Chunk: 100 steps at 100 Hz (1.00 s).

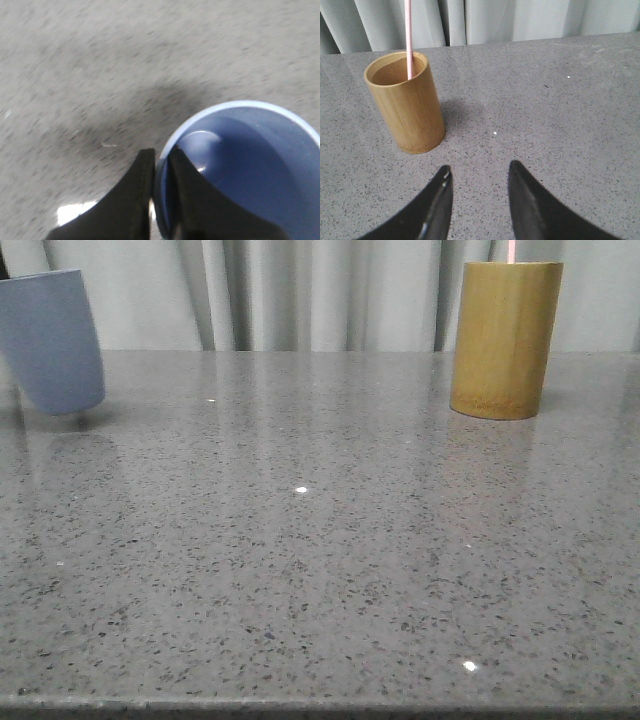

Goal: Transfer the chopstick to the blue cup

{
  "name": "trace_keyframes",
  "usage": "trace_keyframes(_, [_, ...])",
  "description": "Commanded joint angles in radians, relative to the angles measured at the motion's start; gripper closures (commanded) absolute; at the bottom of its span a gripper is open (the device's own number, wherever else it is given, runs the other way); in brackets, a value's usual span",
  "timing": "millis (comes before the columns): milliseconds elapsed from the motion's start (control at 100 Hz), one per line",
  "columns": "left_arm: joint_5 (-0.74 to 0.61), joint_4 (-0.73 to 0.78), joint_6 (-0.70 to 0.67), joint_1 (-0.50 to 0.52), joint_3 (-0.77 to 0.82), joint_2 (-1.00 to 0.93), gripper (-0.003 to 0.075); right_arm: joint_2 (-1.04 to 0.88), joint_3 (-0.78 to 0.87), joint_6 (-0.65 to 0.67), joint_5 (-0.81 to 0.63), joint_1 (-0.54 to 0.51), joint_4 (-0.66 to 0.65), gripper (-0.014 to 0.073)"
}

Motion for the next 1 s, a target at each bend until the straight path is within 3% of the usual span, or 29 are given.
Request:
trace_keyframes(0, [-0.037, -0.032, -0.007, -0.063, -0.086, -0.013, 0.0739, 0.004, -0.038, -0.007, -0.081, 0.002, -0.005, 0.0296])
trace_keyframes(400, [0.013, -0.032, -0.031, -0.299, -0.398, 0.201, 0.0739, 0.004, -0.038, -0.007, -0.08, 0.002, -0.005, 0.0296])
trace_keyframes(750, [0.02, -0.047, -0.031, -0.356, -0.446, 0.271, 0.0727, 0.004, -0.038, -0.007, -0.077, 0.002, -0.005, 0.0296])
trace_keyframes(840, [0.02, -0.052, -0.031, -0.356, -0.446, 0.271, 0.0639, 0.004, -0.038, -0.007, -0.077, 0.002, -0.005, 0.0296])
trace_keyframes(989, [0.02, -0.058, -0.031, -0.356, -0.446, 0.271, 0.0381, 0.004, -0.038, -0.007, -0.077, 0.002, -0.005, 0.0296])
